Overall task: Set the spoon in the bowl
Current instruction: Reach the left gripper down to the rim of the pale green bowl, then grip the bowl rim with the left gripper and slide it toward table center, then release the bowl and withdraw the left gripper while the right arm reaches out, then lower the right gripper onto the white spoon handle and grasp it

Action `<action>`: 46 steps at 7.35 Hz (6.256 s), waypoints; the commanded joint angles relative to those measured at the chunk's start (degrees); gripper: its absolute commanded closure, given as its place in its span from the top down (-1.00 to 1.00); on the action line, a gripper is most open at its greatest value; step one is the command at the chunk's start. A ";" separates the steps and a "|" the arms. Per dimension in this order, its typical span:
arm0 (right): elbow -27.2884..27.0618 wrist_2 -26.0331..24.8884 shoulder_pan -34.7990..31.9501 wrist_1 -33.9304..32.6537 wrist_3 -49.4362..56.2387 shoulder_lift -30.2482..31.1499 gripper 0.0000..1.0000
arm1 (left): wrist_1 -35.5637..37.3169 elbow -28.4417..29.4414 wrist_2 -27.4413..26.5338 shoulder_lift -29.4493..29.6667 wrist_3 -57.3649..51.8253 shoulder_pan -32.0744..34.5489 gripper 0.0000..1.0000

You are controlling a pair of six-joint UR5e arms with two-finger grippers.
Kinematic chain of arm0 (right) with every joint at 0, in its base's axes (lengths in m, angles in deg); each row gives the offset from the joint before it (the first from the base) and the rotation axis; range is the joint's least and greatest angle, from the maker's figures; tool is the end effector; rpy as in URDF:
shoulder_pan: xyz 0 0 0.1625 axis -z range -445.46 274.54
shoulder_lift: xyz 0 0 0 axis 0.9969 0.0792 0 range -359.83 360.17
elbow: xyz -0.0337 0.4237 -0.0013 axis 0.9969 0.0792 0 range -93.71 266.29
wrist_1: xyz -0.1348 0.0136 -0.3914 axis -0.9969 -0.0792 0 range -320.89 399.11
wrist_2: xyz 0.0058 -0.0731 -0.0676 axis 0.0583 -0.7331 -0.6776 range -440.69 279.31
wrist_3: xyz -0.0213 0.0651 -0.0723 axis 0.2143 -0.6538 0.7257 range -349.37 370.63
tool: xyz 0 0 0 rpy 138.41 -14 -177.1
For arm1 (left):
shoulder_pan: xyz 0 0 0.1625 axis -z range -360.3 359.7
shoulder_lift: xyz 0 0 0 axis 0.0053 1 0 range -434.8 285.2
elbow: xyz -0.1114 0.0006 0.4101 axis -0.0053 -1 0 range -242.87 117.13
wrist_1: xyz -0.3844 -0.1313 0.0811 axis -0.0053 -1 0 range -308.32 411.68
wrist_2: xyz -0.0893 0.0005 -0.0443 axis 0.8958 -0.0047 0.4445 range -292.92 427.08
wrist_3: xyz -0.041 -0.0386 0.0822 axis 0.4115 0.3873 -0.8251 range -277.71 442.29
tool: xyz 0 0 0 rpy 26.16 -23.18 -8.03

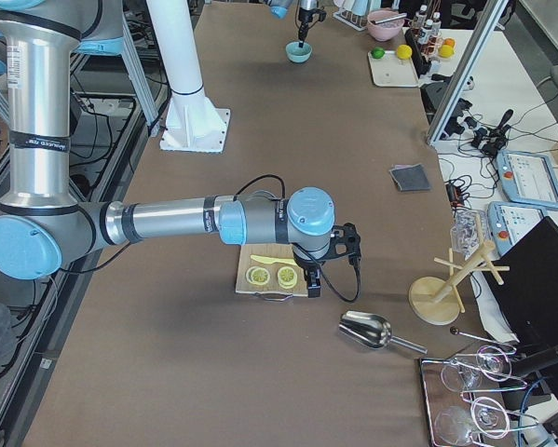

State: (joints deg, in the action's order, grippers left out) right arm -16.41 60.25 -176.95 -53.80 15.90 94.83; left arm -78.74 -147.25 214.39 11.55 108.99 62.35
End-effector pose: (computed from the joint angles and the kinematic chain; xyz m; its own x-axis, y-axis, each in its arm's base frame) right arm 0.0679 -0.4572 0.5849 0.6315 -0.1442 0.7619 0.0323 0.9866 0.1599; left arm 0.1735 -0.4430 0.6442 0.4265 0.2254 -0.8759 -0.2255 0.9644 0.1384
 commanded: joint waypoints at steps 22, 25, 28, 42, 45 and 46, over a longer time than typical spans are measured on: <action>-6.26 0.15 11.20 0.80 -20.33 -2.55 1.00 | 31.28 -7.02 -26.81 42.08 32.90 -17.06 0.97; -7.26 -12.13 29.90 18.07 -39.87 -2.46 1.00 | 31.37 -9.66 -24.71 36.44 27.89 -6.42 0.97; -5.51 -13.49 38.21 20.75 -40.52 -2.11 1.00 | 31.45 -10.28 -24.61 35.47 24.28 -5.09 0.97; 0.50 -13.15 42.54 28.67 -40.61 -4.31 -1.00 | 31.37 -10.72 -22.85 35.55 24.10 -4.47 0.97; -1.99 -12.70 40.52 27.18 -46.36 -10.94 -1.00 | 31.37 -10.63 -22.85 35.55 24.10 -3.77 0.97; -1.72 -14.79 40.60 24.74 -50.50 -17.16 -1.00 | 31.10 -10.72 -22.77 34.77 24.01 -2.81 0.97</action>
State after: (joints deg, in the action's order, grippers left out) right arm -18.32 47.20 -136.20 -26.98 -29.60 84.16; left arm -47.43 -157.91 191.55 46.93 133.07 58.59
